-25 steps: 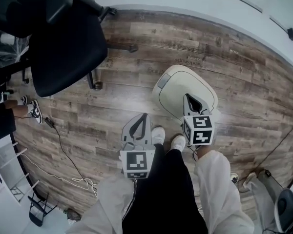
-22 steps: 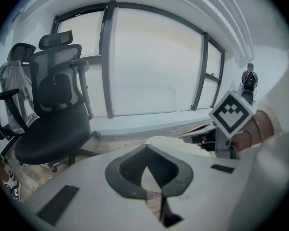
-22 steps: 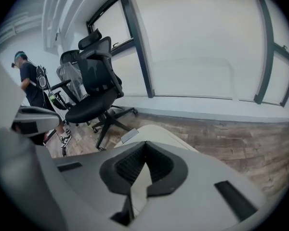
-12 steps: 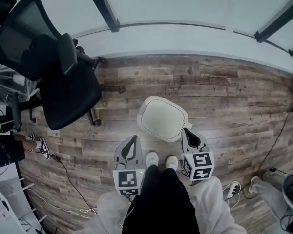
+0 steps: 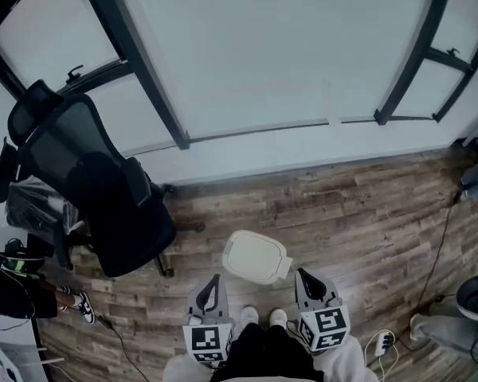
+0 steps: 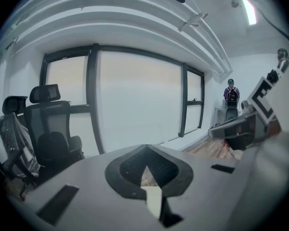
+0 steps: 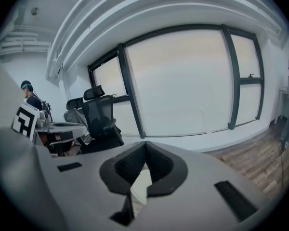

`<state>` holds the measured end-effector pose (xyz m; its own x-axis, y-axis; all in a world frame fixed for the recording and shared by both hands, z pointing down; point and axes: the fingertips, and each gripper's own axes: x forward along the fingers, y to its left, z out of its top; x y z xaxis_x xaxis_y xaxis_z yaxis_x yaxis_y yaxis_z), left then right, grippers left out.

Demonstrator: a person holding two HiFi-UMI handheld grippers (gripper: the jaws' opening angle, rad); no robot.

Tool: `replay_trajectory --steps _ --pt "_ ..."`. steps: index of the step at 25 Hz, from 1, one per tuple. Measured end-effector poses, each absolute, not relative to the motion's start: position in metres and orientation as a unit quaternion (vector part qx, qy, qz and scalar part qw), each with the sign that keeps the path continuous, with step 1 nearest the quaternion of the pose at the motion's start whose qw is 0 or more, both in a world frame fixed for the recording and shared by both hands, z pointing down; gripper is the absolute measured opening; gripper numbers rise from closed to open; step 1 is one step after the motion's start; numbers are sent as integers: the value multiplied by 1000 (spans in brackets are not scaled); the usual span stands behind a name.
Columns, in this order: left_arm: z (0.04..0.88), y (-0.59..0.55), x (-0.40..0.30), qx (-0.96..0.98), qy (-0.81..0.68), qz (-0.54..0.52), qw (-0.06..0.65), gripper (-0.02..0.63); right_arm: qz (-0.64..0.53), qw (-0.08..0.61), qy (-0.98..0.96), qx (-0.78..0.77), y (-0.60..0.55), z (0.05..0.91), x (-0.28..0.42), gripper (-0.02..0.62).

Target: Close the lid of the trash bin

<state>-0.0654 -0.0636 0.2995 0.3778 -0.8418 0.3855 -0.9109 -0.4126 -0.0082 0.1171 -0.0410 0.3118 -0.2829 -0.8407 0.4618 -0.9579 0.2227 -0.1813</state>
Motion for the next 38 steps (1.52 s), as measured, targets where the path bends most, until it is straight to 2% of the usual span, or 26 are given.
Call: replay_trajectory --steps 7,13,26,38 --pt "197 -42 -47 838 -524 137 67 8 161 83 -789 587 -10 192 124 23" --pt "146 -25 -37 841 -527 106 53 8 126 54 -793 593 14 131 132 23" --pt "127 -3 -34 845 -525 95 37 8 109 35 -795 595 31 116 132 23" --pt "122 -4 -40 855 -511 88 27 8 96 45 -797 594 29 116 113 23"
